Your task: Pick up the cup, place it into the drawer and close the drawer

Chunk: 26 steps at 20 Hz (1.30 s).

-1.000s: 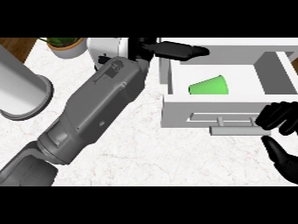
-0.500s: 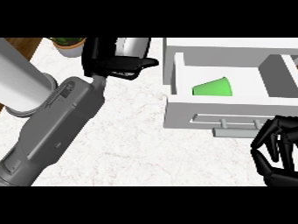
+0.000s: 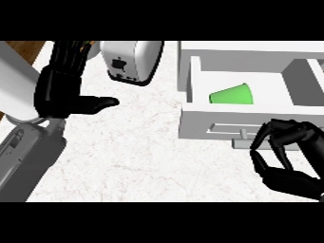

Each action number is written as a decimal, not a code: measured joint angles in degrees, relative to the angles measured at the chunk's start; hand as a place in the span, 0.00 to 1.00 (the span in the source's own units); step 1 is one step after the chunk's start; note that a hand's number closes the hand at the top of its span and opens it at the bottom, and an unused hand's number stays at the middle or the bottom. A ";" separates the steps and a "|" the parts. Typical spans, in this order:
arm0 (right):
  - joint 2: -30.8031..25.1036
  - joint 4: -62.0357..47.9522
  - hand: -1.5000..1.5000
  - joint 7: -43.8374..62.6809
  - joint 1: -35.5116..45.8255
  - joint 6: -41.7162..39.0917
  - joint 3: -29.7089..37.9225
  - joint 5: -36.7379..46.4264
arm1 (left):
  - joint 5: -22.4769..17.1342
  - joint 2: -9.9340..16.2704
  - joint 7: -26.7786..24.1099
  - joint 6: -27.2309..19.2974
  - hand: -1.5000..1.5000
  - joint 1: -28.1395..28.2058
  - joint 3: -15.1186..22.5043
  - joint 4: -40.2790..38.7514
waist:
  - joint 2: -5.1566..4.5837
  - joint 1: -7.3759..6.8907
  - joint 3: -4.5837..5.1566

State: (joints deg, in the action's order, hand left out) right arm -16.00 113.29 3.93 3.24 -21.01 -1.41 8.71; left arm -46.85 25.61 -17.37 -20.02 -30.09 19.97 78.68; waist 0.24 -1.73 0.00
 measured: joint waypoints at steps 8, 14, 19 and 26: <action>-3.54 -9.27 1.00 -9.01 2.25 4.12 -8.19 20.38 | -1.15 4.38 -1.73 6.09 0.00 11.03 -3.34 5.44 | -0.21 0.13 0.00; -0.44 -23.44 0.00 -13.12 7.86 9.90 -11.11 29.30 | -0.72 5.72 -2.80 10.73 0.00 17.51 -6.74 7.42 | -0.30 0.61 -0.01; 1.44 -35.32 0.00 -15.27 13.03 12.98 -12.00 34.71 | -0.66 5.99 -3.63 15.67 0.00 20.31 -10.12 6.12 | -0.36 0.89 -0.01; 3.58 -54.76 0.00 -21.22 22.04 17.31 -8.75 37.69 | -0.03 5.74 -4.20 22.09 0.00 23.15 -14.53 3.81 | -0.41 0.89 -0.02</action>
State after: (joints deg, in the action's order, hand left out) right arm -12.42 58.53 -17.30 25.28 -3.70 -10.17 46.40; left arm -46.88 31.35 -21.58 2.07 -6.94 5.44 82.49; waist -0.17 -0.84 -0.02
